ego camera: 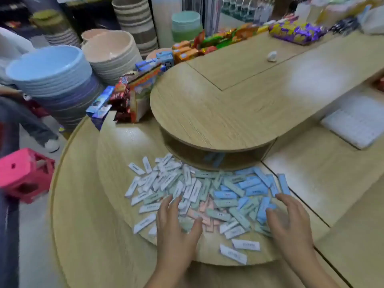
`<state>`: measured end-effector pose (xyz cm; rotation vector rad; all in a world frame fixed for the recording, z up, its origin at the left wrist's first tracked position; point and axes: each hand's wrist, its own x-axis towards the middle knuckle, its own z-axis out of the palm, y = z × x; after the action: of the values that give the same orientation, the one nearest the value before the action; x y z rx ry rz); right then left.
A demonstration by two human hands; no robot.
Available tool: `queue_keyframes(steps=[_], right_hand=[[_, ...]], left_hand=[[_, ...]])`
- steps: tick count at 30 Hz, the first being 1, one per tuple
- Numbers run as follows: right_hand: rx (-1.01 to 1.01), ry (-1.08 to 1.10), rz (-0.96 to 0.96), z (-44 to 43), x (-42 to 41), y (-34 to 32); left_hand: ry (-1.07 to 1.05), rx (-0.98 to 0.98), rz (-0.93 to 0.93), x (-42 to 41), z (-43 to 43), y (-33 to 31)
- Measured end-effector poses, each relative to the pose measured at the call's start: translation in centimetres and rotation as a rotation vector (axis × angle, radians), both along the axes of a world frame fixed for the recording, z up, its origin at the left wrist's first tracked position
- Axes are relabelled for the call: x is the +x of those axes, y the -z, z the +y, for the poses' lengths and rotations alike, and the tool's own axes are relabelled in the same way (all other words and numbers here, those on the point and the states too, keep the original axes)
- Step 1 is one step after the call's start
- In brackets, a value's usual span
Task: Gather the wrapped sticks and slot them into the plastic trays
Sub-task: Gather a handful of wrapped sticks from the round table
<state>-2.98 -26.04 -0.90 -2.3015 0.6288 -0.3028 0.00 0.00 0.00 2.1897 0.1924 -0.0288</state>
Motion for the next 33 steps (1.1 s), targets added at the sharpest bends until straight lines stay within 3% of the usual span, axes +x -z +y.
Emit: queue_keyframes(steps=[4,7,9,12,16,24,33], right_hand=[[-0.137,-0.057,0.038,-1.1,0.6,2.5],[-0.264,-0.106,0.081,-2.4,0.1,4.7],[-0.293,-0.105,0.156,-4.0,0.5,5.6],[-0.278,-0.125,0.258,-5.4,1.7,6.6],[-0.394,-0.180,0.284,-5.3,3.3,7.7],[-0.364,-0.203,0.190,-2.7,4.7,7.8],[-0.212,-0.216,0.025,0.6,5.6,7.6]], left_hand=[[0.282,0.266,-0.150,-1.8,-2.9,3.2],[0.537,0.481,-0.098,-3.9,-5.3,5.3],[0.620,0.629,-0.075,-4.5,-6.5,6.4],[0.685,0.704,-0.083,-4.2,-7.6,8.0],[0.683,0.705,-0.160,-3.1,-7.7,9.4],[0.536,0.713,-0.254,-0.4,-7.8,9.9],[0.385,0.731,-0.164,5.2,-7.3,9.3]])
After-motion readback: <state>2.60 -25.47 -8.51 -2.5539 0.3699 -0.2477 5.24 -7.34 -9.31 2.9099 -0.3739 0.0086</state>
